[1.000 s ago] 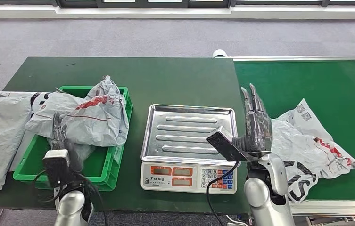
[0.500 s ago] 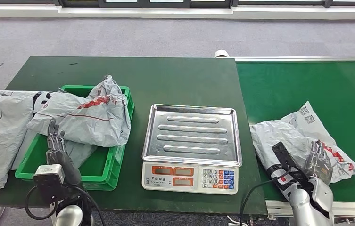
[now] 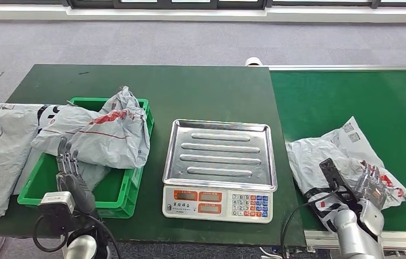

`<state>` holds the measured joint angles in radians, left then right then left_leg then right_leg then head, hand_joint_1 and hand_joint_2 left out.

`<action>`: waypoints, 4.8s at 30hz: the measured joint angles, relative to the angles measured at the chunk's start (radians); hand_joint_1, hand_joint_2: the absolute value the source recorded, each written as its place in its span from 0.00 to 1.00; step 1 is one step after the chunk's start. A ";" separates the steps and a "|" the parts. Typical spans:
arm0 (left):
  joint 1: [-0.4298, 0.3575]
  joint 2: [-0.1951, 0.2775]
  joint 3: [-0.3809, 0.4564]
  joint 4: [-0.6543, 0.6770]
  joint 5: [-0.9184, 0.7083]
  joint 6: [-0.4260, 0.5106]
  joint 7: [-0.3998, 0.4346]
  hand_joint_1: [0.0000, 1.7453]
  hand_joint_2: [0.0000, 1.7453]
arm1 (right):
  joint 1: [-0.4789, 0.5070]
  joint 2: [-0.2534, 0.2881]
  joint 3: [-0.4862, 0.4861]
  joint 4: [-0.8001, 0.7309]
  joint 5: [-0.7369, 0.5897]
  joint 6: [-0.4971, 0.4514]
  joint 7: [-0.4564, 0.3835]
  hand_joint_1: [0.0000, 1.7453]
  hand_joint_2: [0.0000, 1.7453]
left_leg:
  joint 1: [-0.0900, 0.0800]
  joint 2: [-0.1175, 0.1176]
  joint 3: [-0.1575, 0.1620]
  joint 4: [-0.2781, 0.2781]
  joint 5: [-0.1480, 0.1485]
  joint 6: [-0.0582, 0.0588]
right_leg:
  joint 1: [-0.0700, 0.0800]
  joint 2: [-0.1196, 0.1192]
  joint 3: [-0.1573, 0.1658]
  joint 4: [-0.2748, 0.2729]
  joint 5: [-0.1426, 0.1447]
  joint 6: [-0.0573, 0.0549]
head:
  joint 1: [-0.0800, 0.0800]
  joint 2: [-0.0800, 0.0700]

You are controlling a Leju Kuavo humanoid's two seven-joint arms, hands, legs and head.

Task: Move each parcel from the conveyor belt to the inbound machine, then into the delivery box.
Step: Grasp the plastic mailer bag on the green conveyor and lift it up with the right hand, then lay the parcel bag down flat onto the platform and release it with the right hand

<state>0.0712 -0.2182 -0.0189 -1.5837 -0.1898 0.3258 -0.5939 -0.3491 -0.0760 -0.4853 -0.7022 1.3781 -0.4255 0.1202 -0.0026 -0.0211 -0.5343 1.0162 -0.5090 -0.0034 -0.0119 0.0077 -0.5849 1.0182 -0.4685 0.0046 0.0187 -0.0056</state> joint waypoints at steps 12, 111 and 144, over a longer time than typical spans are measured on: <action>-0.029 -0.005 0.000 0.048 -0.015 -0.010 0.010 0.00 0.00 | -0.061 0.004 -0.014 0.103 -0.025 0.091 -0.054 0.58 1.00 | 0.000 0.001 0.000 0.000 0.000 0.000 | 0.000 0.000 0.000 0.000 0.000 0.000 | 0.000 0.000; -0.196 -0.020 -0.008 0.320 0.013 -0.061 -0.040 0.00 0.00 | -0.245 0.368 0.571 0.113 -0.404 0.040 -0.703 1.00 1.00 | 0.004 0.006 -0.002 -0.001 0.007 -0.003 | 0.003 0.008 -0.004 0.001 0.007 -0.003 | 0.000 0.000; -0.133 0.004 -0.020 0.236 -0.018 0.075 -0.026 0.00 0.00 | 0.171 0.192 0.680 -0.527 -0.746 0.312 -0.739 0.00 1.00 | 0.003 0.005 -0.004 -0.001 0.005 -0.004 | 0.003 0.007 -0.008 0.000 0.006 -0.003 | 0.000 0.000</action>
<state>-0.0618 -0.2141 -0.0393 -1.3481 -0.2076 0.4006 -0.6201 -0.1780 0.1163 0.1946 -1.2294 0.6320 -0.1137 -0.6190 0.0007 -0.0162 -0.5381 1.0152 -0.5040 -0.0071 -0.0086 0.0148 -0.5925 1.0184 -0.4620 0.0012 0.0187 -0.0056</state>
